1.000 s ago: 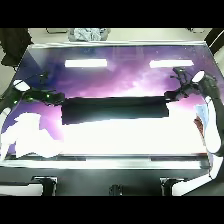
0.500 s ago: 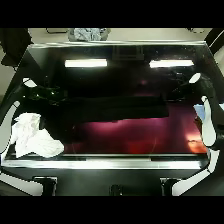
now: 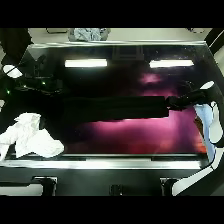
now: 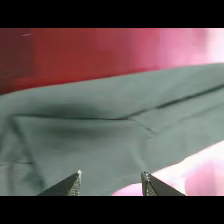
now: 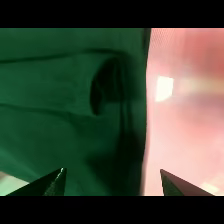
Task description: Fold the shirts.
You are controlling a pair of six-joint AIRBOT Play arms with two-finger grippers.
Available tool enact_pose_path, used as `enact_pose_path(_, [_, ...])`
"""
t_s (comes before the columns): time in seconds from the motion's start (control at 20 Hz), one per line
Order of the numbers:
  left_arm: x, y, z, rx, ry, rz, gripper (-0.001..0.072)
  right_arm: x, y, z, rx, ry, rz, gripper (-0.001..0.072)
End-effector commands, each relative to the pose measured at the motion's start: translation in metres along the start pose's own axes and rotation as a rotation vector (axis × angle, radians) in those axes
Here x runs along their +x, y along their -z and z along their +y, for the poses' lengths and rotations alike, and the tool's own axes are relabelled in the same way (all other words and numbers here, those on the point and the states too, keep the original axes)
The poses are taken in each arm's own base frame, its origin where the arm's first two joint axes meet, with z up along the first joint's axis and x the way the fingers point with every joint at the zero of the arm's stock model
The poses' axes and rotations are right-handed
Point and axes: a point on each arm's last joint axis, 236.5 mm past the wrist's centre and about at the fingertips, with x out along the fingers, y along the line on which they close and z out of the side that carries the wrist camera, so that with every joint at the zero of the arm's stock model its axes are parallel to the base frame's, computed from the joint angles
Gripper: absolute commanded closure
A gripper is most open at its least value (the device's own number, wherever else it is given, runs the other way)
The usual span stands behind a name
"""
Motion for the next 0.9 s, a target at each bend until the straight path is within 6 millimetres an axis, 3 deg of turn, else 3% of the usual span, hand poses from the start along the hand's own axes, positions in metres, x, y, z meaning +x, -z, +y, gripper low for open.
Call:
enact_pose_path(0.0, [-0.005, 0.002, -0.043, 0.087, 0.028, -0.015, 0.0233, 0.025, 0.004, 0.01, 0.043, -0.04, 0.036, 0.0165])
enact_pose_path(0.05, [0.001, 0.005, -0.052, 0.104, 0.037, -0.002, 0.0234, 0.029, 0.004, 0.015, 0.033, -0.039, 0.042, 0.0307])
enact_pose_path(0.1, [0.008, 0.009, -0.06, 0.119, 0.046, 0.011, 0.0238, 0.03, 0.002, 0.018, 0.032, -0.037, 0.038, 0.0573])
enact_pose_path(0.15, [0.015, 0.012, -0.066, 0.129, 0.053, 0.02, 0.0263, 0.027, -0.002, 0.027, 0.027, -0.064, 0.022, 0.0668])
enact_pose_path(0.25, [0.036, 0.019, -0.078, 0.143, 0.063, 0.031, 0.0293, 0.005, -0.011, 0.054, -0.085, -0.116, -0.033, 0.0669])
enact_pose_path(0.35, [0.07, 0.027, -0.088, 0.116, 0.065, 0.027, 0.0676, -0.033, -0.016, 0.083, -0.177, -0.108, -0.092, 0.0671])
enact_pose_path(0.5, [0.134, 0.062, -0.109, 0.035, 0.082, 0.091, 0.0672, -0.101, -0.014, 0.134, -0.3, -0.059, -0.196, 0.0671])
enact_pose_path(0.6, [0.167, 0.08, -0.14, -0.066, 0.18, 0.136, 0.0672, -0.134, -0.004, 0.17, -0.368, -0.011, -0.248, 0.0671])
enact_pose_path(0.75, [0.204, 0.084, -0.191, -0.224, 0.356, 0.118, 0.0673, -0.164, 0.022, 0.221, -0.471, 0.026, -0.272, 0.0671])
enact_pose_path(0.85, [0.224, 0.092, -0.208, -0.298, 0.406, 0.125, 0.0673, -0.181, 0.037, 0.248, -0.501, 0.026, -0.303, 0.0671])
